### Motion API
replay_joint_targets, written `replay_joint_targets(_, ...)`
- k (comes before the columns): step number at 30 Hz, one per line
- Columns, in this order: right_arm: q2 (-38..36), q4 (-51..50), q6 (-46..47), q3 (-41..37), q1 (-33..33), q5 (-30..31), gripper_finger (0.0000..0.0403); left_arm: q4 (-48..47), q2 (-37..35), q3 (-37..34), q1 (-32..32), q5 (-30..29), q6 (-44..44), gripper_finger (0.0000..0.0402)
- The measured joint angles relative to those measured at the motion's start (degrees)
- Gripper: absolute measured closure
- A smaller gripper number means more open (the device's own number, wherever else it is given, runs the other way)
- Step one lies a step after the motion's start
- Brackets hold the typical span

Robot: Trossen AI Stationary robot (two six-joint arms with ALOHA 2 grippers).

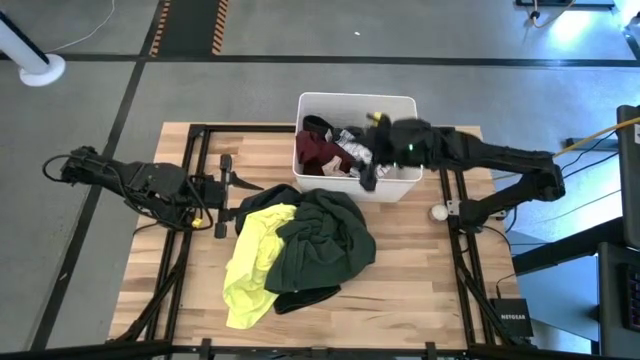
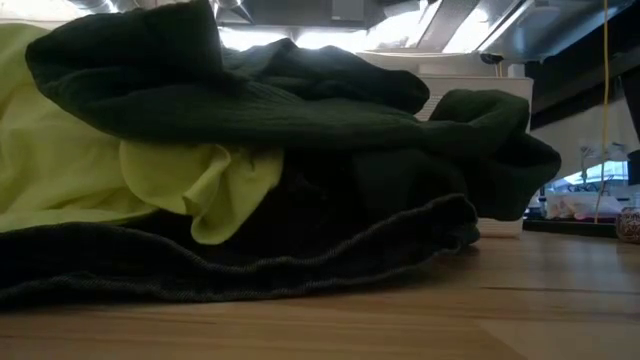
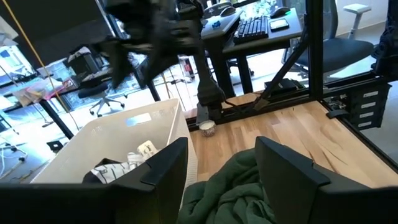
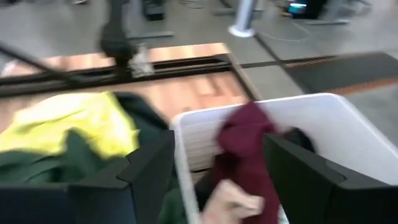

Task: Sort clothes
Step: Put the green shirt into the white laundry organizer

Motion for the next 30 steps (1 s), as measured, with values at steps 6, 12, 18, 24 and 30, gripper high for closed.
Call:
replay_joint_targets(6, 0.08, -2.77, 0.42, -2.61, 10.57, -0.05, 0.0143, 0.47, 0.00, 0.00, 0.00, 0.00, 0.45, 0.0220)
replay_joint_targets(12, 1.89, -2.92, 3.42, -6.83, 19.64, -0.06, 0.0143, 0.38, 0.00, 0.00, 0.00, 0.00, 1.18, 0.0220)
replay_joint_targets(18, 8.29, -0.24, 3.36, -10.45, 24.52, 0.44, 0.0143, 0.18, 0.00, 0.00, 0.00, 0.00, 0.48, 0.0220)
replay_joint_targets(24, 17.58, 4.64, 0.52, -10.82, 25.82, -0.13, 0.0143, 0.12, 0.00, 0.00, 0.00, 0.00, 0.40, 0.0220)
replay_joint_targets(30, 23.13, 11.59, -4.67, -10.76, 25.82, 9.72, 0.0143, 0.01, 0.00, 0.00, 0.00, 0.00, 0.39, 0.0220)
